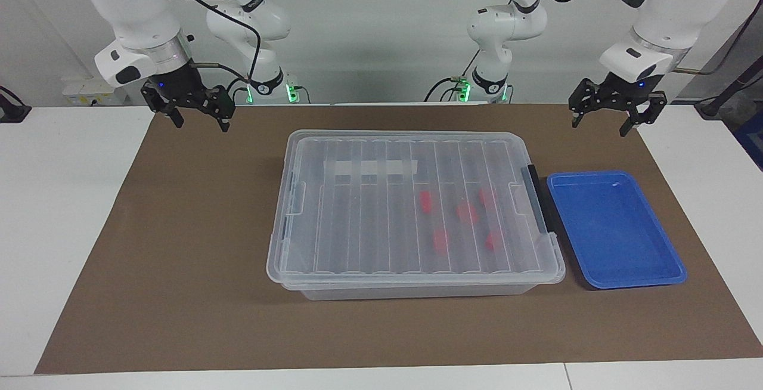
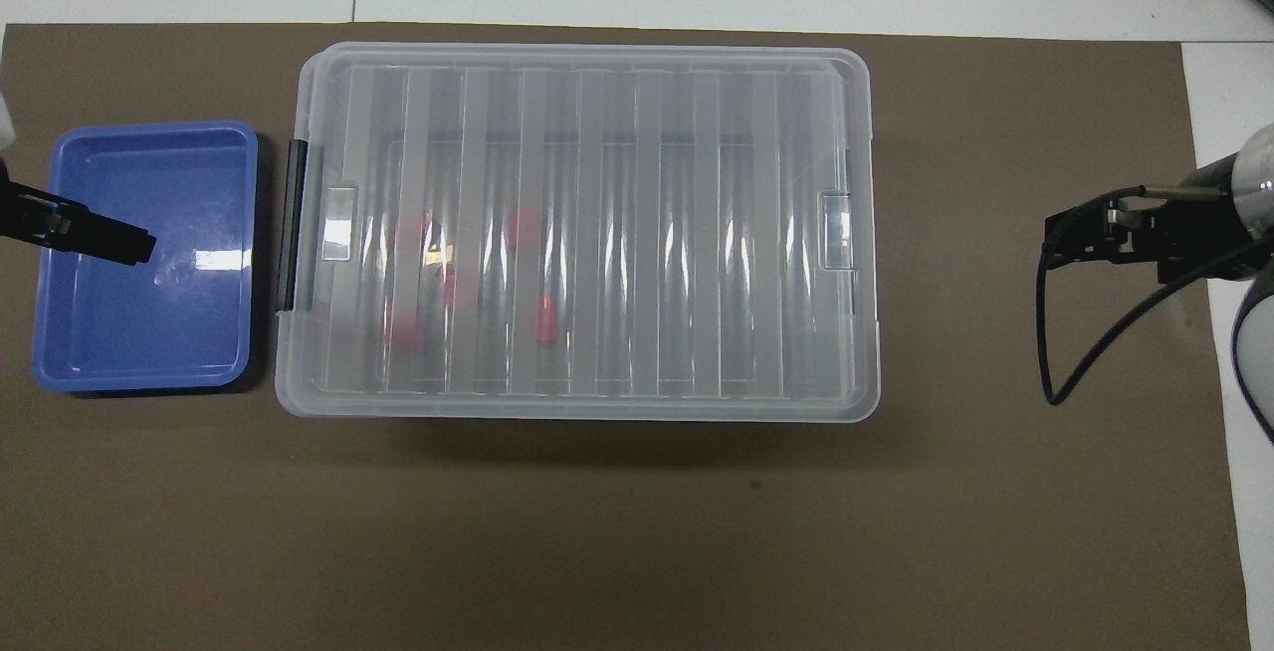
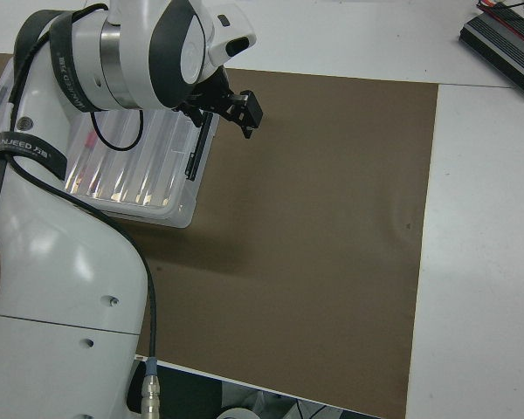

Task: Place red block in blue tray from box
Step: 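Reach the right gripper to the near edge of the clear lid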

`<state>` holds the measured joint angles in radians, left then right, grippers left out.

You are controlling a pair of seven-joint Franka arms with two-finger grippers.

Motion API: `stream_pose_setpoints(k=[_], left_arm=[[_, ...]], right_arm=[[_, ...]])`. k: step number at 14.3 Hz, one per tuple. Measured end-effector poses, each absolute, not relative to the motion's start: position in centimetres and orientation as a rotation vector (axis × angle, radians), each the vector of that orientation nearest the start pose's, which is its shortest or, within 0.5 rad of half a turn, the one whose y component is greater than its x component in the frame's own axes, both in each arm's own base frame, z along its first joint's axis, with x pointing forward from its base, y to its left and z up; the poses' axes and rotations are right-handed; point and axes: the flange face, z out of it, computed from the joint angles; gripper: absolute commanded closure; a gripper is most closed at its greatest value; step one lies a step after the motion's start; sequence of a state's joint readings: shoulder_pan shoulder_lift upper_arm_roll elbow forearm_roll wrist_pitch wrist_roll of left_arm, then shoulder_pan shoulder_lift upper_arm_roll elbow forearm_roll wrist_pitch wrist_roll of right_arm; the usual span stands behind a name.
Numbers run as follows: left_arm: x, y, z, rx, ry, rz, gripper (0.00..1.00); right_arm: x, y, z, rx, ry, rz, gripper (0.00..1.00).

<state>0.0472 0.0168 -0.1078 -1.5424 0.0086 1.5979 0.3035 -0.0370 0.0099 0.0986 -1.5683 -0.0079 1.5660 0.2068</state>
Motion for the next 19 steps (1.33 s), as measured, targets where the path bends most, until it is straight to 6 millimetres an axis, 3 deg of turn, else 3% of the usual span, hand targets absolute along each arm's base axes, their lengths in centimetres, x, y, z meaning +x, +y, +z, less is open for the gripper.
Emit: stream_pose_setpoints(k=[7,11,19], left_arm=[[56.2,-3.3,63.1,-3.078,0.567,-0.059,0.00],[56.2,-3.3,63.1,-3.078,0.567,-0.059,0.00],[56.2,-3.3,63.1,-3.078,0.567,-0.059,0.00]], right_arm=[[56.6,3.4,61.1,-3.132,0.226,-0.086,0.00],[58.0,4.4,57.9,-3.126,0.199,-0.109,0.00],[61.3,13.1,48.7,-3.094,0.088,-0.152,0.00]])
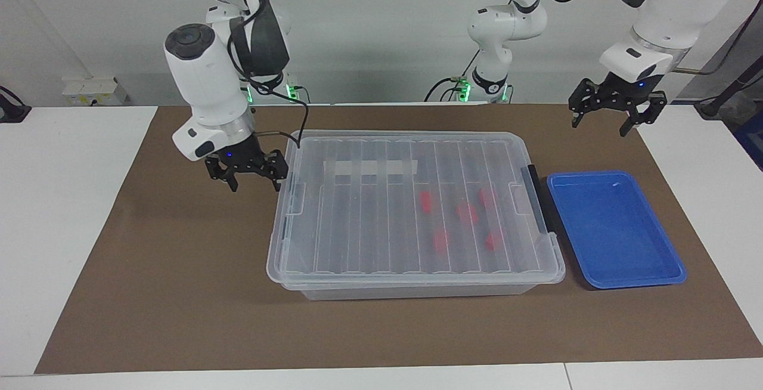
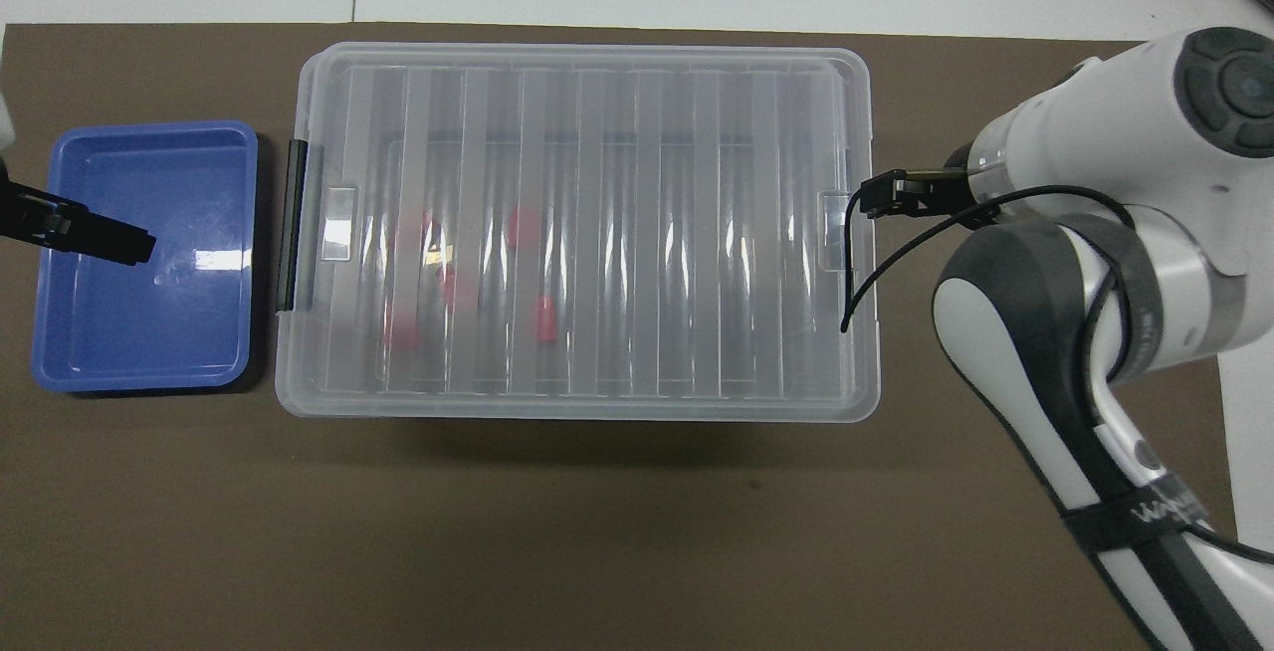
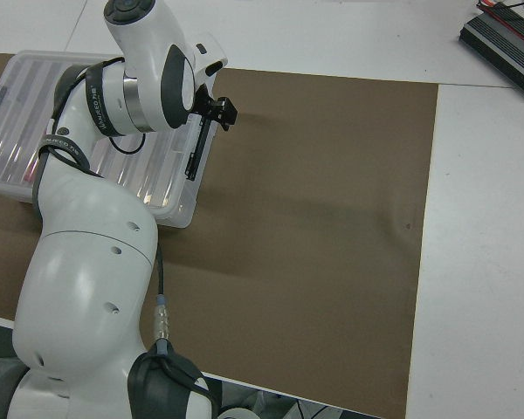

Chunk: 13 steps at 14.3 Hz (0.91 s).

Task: Place red block in blue tray from box
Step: 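Reach the right gripper to the near edge of the clear lid, then grip the clear lid edge with the right gripper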

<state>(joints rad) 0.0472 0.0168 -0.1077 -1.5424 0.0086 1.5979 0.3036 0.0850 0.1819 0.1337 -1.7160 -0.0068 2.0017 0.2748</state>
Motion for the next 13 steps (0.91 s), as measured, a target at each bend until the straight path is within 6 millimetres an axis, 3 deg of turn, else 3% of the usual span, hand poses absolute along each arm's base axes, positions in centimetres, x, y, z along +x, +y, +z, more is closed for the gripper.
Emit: stream_pose_setpoints(k=[4,13], left_arm=[[56.2,-3.3,63.1,-3.078,0.567,-0.059,0.00],[56.2,-3.3,63.1,-3.078,0.567,-0.059,0.00]], right_arm=[[61.0,15.6,47.0,-3.102,0.055,-0.122,0.00],[60.2,14.2,45.3,-3.179,0.008,-0.051,0.01]])
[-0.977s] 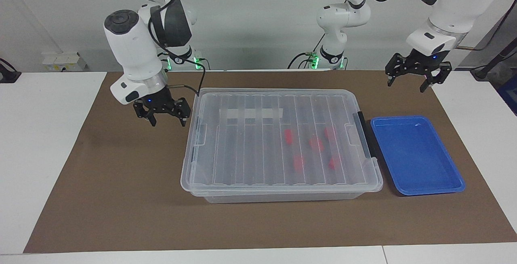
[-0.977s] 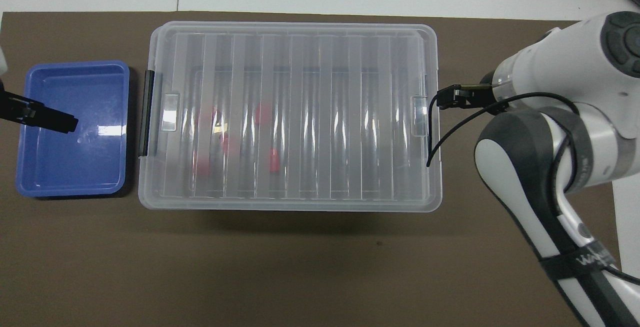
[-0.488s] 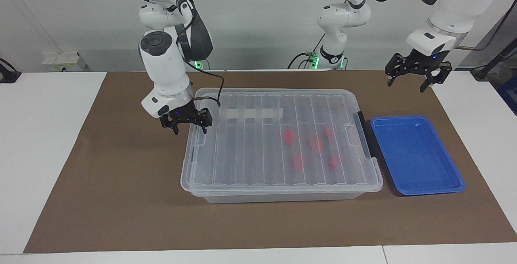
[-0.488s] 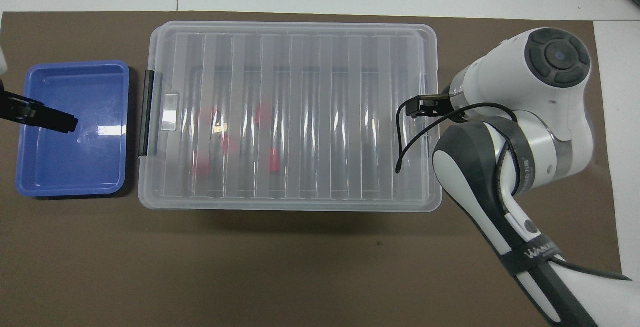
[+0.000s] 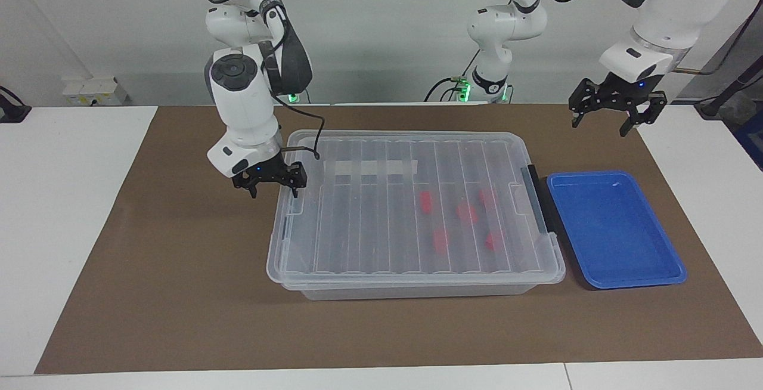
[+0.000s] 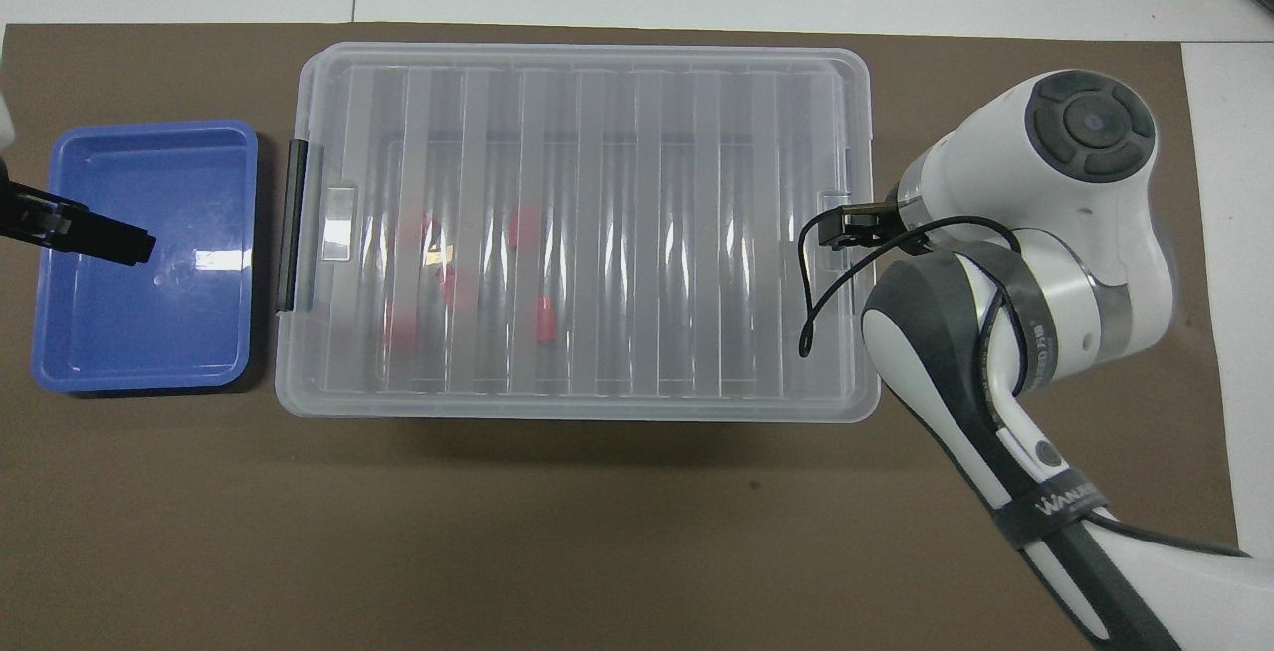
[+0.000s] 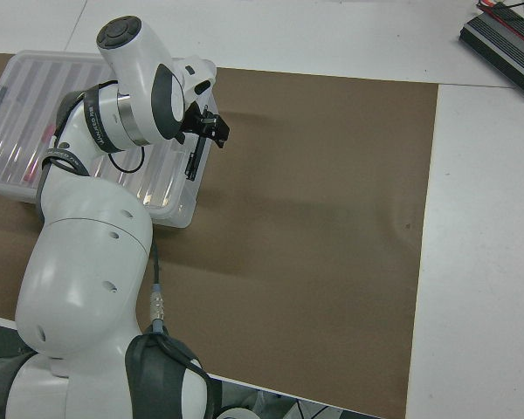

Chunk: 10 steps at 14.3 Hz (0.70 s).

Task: Place red block in blue tray from box
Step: 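Grip the clear lid edge with the right gripper, then slide the clear lid away from the blue tray with the right gripper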

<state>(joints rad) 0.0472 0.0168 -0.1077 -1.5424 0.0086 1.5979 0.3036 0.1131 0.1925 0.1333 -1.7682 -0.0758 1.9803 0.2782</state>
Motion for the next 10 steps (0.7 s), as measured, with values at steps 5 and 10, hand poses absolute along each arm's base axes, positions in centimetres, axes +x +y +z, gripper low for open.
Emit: stream_pose_setpoints(k=[5,10], left_arm=[[56.2,-3.3,63.1,-3.078,0.567,-0.059,0.00],[56.2,-3.3,63.1,-3.078,0.567,-0.059,0.00]], right_arm=[[60.6,10.7,45.5,-3.186,-0.072,-0.029,0.01],[61.2,5.4,45.4,-3.182,-0.211,-0.009,0.00]])
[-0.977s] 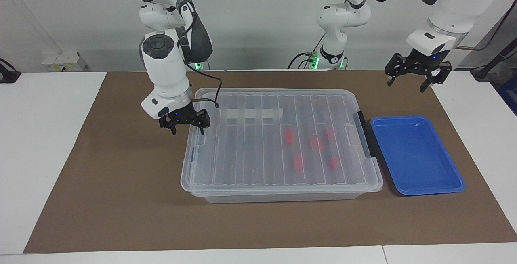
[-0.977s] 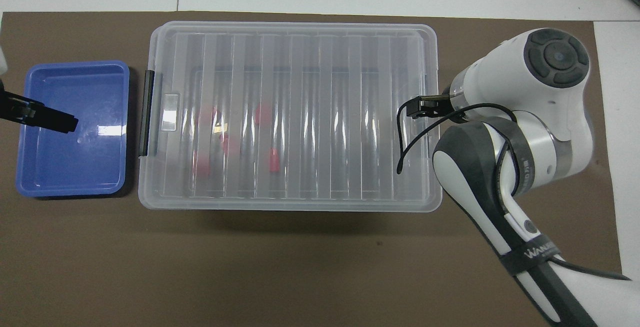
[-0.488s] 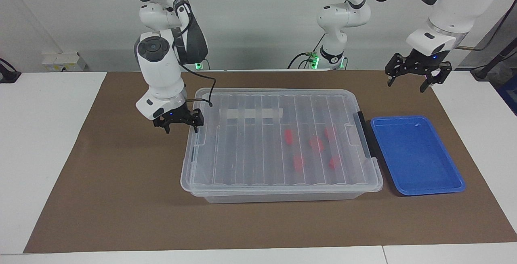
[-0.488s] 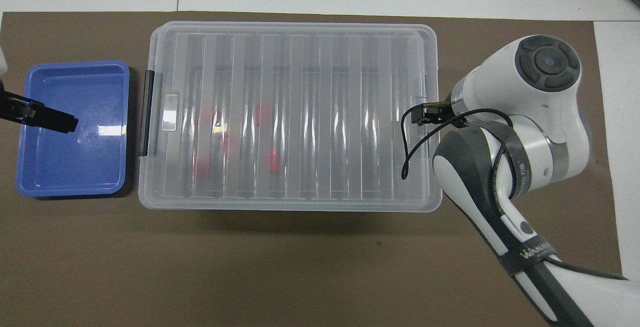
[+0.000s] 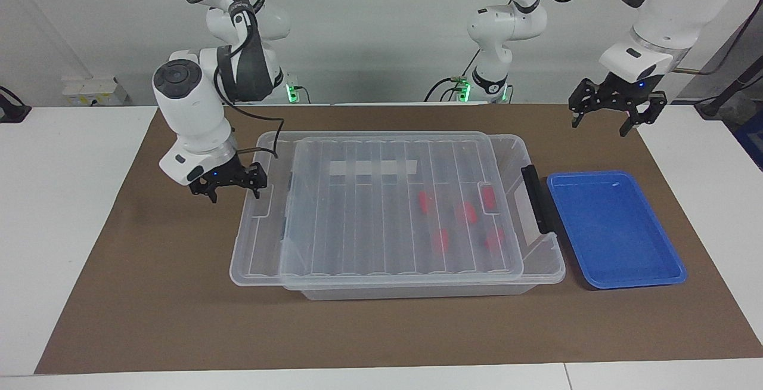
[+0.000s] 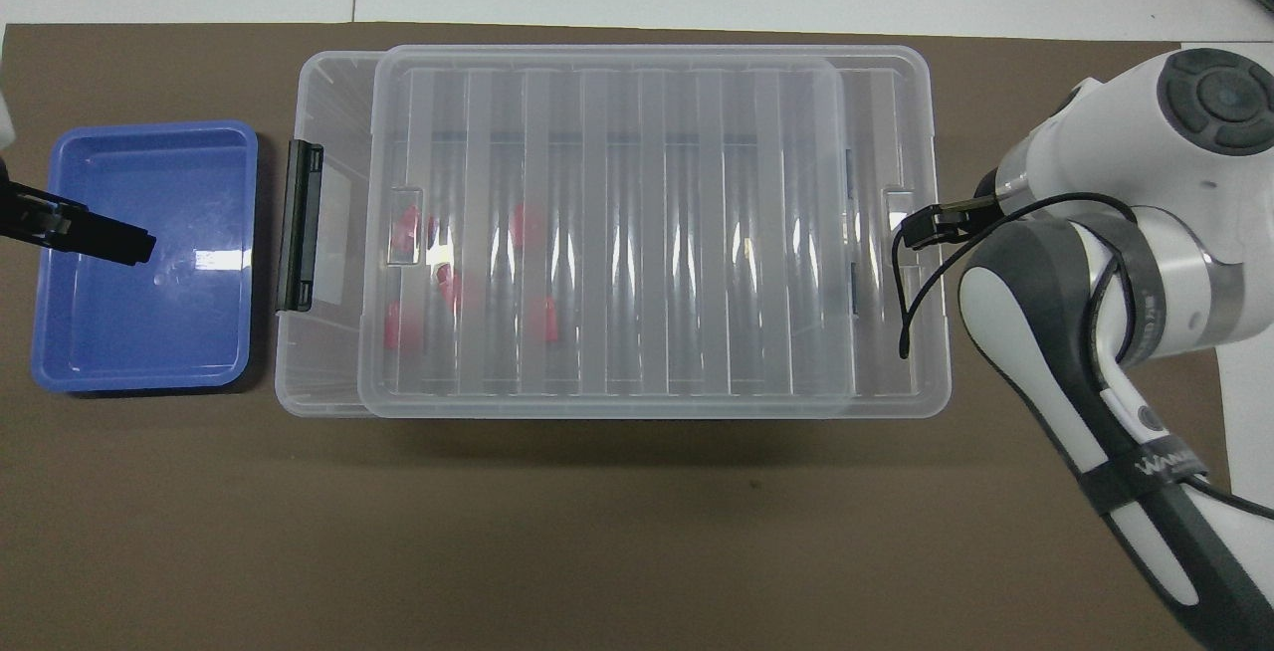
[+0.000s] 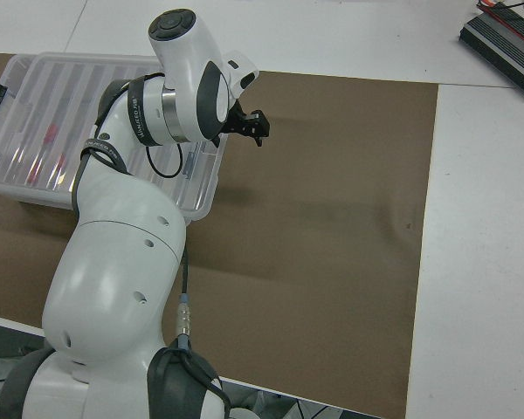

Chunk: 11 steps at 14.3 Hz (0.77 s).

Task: Place red block in blue tray from box
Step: 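Slide the clear lid away from the blue tray with the right gripper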

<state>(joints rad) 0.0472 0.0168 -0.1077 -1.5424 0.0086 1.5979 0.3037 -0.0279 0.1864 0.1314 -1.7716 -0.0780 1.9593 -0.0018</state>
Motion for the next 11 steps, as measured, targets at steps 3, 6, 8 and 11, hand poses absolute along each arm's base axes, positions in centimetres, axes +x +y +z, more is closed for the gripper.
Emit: stream_pose_setpoints(k=[3,6,8,11], left_arm=[[56.2,-3.3,63.1,-3.078,0.567,-0.059,0.00],[56.2,-3.3,63.1,-3.078,0.567,-0.059,0.00],[56.2,-3.3,63.1,-3.078,0.567,-0.059,0.00],[56.2,-3.3,63.1,-3.078,0.567,-0.059,0.00]], right_arm=[[61.2,4.0,45.4,-3.176,-0.297,0.003,0.00],[61.3,1.1,45.4,-3.166,-0.387,0.010,0.00],[61.3,-0.7,45.4,-3.157,-0.450,0.015,0.00],[61.3,-2.1,45.4,-3.142,-0.545,0.019,0.00]])
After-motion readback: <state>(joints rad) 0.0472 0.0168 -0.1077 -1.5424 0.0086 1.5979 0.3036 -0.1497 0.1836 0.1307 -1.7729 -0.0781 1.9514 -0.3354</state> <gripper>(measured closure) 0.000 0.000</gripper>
